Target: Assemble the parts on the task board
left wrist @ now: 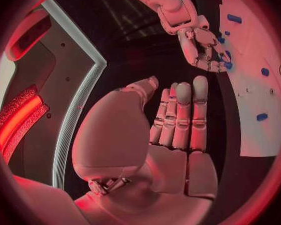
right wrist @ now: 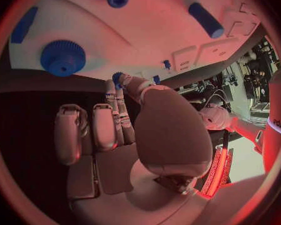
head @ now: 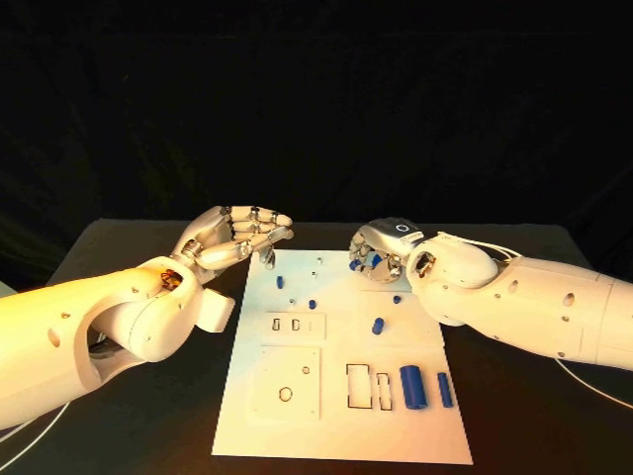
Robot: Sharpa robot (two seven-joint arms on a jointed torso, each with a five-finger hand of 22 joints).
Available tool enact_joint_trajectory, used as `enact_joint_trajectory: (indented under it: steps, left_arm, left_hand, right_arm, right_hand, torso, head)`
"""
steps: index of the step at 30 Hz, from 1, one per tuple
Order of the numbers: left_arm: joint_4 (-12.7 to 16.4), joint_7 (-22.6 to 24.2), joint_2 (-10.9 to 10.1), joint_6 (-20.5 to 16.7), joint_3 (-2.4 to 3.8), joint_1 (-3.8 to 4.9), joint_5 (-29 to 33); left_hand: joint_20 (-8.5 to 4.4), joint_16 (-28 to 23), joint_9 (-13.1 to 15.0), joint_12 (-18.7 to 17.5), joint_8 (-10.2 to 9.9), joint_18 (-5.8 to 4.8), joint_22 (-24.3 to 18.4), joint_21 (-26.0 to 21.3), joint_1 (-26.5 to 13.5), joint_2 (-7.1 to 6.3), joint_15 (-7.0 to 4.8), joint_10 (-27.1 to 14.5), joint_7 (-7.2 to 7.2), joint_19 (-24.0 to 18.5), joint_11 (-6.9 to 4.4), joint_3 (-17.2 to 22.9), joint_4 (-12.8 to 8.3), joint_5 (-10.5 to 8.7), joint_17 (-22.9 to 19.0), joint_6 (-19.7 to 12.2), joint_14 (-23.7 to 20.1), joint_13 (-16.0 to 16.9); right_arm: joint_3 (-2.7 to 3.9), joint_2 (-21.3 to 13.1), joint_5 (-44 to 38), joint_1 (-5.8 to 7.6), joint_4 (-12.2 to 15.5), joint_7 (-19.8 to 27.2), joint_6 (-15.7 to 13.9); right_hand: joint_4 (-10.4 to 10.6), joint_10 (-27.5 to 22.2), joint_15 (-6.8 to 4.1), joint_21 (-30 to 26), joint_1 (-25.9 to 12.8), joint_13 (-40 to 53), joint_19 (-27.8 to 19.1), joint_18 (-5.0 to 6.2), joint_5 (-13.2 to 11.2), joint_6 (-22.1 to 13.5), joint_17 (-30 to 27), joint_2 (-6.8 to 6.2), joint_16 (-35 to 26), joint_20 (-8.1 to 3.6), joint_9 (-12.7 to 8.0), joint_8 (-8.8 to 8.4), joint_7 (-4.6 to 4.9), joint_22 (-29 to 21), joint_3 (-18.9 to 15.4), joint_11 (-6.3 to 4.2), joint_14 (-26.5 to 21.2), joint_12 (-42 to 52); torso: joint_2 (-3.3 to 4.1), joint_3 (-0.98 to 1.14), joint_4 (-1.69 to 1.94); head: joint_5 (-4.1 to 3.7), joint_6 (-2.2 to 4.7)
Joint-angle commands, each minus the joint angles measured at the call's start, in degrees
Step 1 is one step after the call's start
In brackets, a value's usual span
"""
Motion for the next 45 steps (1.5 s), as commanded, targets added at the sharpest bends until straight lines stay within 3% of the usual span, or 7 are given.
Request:
enact_joint_trajectory:
  steps: [1, 11, 21, 31, 45]
  left_arm:
    - [0.0, 0.2, 0.1, 1.2, 0.05, 0.13, 0.4]
    - [-0.1, 0.1, 0.4, 1.3, 0.05, 0.2, 0.5]
    - [-0.1, -0.1, 0.4, 1.5, 0.05, 0.41, 0.6]
    - [-0.3, -0.3, 0.5, 1.6, 0.05, 0.62, 0.6]
    - [-0.3, -0.4, 0.6, 1.6, 0.05, 0.89, 0.6]
  left_hand:
    - [0.19, -0.6, 0.1, 0.2, -0.3, 0.45, -0.1, 0.3, 0.0, 0.43, -0.15, -0.3, 0.01, -0.4, 0.06, 0.4, -0.1, -0.18, -0.3, -0.4, -0.5, 0.1]
    - [0.2, -0.7, 0.1, 0.2, -0.3, 0.45, -0.1, 0.3, 0.0, 0.44, -0.14, -0.4, 0.03, -0.4, 0.08, 0.4, -0.1, -0.19, -0.4, -0.4, -0.7, 0.1]
    - [0.2, -0.7, 0.1, 0.2, -0.3, 0.45, -0.1, 0.3, 0.0, 0.44, -0.14, -0.4, 0.03, -0.4, 0.08, 0.4, -0.1, -0.19, -0.4, -0.4, -0.7, 0.1]
    - [0.2, -0.7, 0.1, 0.2, -0.3, 0.45, -0.1, 0.3, 0.0, 0.44, -0.14, -0.4, 0.03, -0.4, 0.08, 0.4, -0.1, -0.19, -0.4, -0.4, -0.7, 0.1]
    - [0.2, -0.7, 0.1, 0.2, -0.3, 0.45, -0.1, 0.3, 0.0, 0.44, -0.14, -0.4, 0.03, -0.4, 0.08, 0.4, -0.1, -0.19, -0.4, -0.4, -0.7, 0.1]
  right_arm:
    - [0.08, 1.6, -0.9, 0.05, -1.5, -2.2, -2.6]
    - [0.16, 7.0, -1.1, -0.06, -6.0, -1.9, -3.2]
    - [0.18, 10.3, -0.8, -0.79, -9.4, -2.7, -3.2]
    - [0.19, 11.4, 0.0, -0.91, -10.3, -2.7, -2.9]
    - [0.19, 12.7, 0.4, -1.1, -11.6, -2.9, -1.5]
  right_hand:
    - [0.0, 0.3, -0.48, 0.1, -0.3, 0.1, 0.0, -0.99, 0.2, 0.2, -0.1, -0.11, 0.2, -0.11, 1.9, 0.33, 0.01, 2.1, 0.3, 0.03, 1.7, -0.3]
    - [0.1, 0.3, -0.47, 0.0, -0.3, 0.1, -0.1, -0.96, 0.2, 0.1, -0.1, -0.18, 0.2, -0.12, 1.9, 0.35, 0.05, 2.0, 0.3, 0.05, 1.7, -0.3]
    - [0.2, 0.1, -0.41, -0.1, -0.6, 0.1, -0.1, -0.94, 0.2, -0.2, -0.2, -0.22, 0.1, -0.1, 2.1, 0.29, 0.17, 1.9, 0.3, 0.15, 1.7, -0.5]
    - [0.1, 0.1, -0.4, 0.0, -0.5, 0.1, -0.1, -0.94, 0.4, -0.3, -0.2, -0.19, 0.2, -0.09, 2.2, 0.3, 0.2, 2.0, 0.5, 0.15, 1.7, -0.6]
    - [0.2, 0.0, -0.34, -0.2, -0.7, 0.1, -0.2, -0.91, 0.4, -0.5, -0.4, -0.37, 0.1, -0.06, 2.3, 0.27, 0.32, 1.8, 0.5, 0.25, 1.7, -0.7]
  torso:
    - [0.12, 0.03, 0.07]
    - [0.34, 0.04, 0.26]
    - [0.49, -0.13, 0.5]
    - [0.45, -0.02, 0.33]
    - [0.55, -0.11, 0.48]
  head:
    - [0.03, 0.14]
    - [0.27, 0.13]
    - [0.5, -0.04]
    - [0.69, -0.11]
    - [0.93, -0.28]
